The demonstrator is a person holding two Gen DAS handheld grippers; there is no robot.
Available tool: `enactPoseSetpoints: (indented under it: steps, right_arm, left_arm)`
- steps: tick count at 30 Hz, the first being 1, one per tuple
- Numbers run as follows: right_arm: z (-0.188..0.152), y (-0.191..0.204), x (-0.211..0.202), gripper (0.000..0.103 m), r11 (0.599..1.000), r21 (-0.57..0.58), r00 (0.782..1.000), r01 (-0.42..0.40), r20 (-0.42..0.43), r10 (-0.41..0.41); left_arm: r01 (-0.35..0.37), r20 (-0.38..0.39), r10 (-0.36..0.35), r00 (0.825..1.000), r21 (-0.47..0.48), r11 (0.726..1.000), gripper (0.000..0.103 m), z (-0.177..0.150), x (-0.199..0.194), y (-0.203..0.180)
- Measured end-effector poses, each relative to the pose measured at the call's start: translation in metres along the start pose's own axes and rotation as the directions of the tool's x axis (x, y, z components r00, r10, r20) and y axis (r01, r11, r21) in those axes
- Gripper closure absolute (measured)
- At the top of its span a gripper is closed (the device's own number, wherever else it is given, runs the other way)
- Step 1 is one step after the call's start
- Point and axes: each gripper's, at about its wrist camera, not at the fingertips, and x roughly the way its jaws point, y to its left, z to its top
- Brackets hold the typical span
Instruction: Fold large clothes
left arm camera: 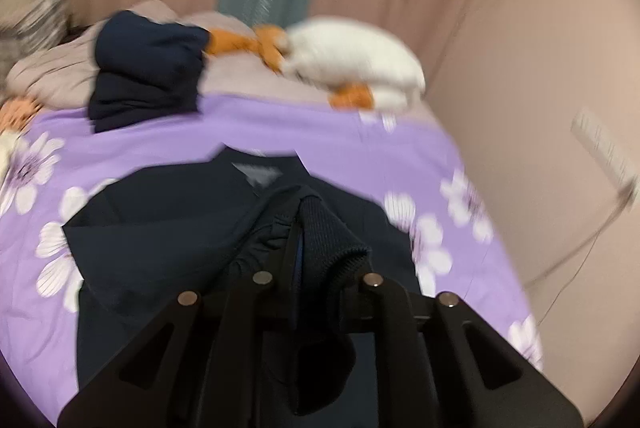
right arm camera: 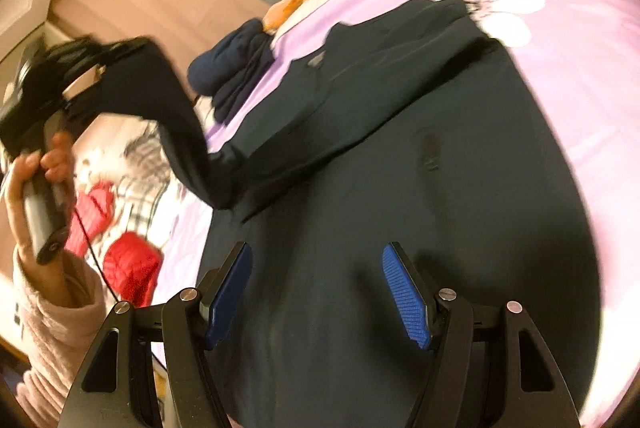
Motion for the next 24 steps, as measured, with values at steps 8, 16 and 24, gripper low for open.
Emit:
enactPoseSetpoints:
  steps: [8,16,24]
  right_arm:
    - [-0.001,-0.03,-0.003,0.035,0.996,0.076,0.999,0.038,0.005,-0.038]
    - [0.009,-0.031,-0.006,0.035,0.997,0.076,1.0,0.023,0.019,-0.024]
    - [0.043,-0.027,0.024,0.035,0.991,0.114,0.997,-0.073,0.014,0.072]
  left_arm:
    - [0.034,-0.202,-0.028,0.979,0.023,0.999,0.011,-0.042,0.092,-0.04]
    - [0.144,-0.09,-0.144,0.986,-0.006,0.99,0.009,-0.039,0.017,0.016]
    - [-0.036,-0.088,0.008,0.996,-0.317,0.948,0.001,-0.084,-0.037,0.196]
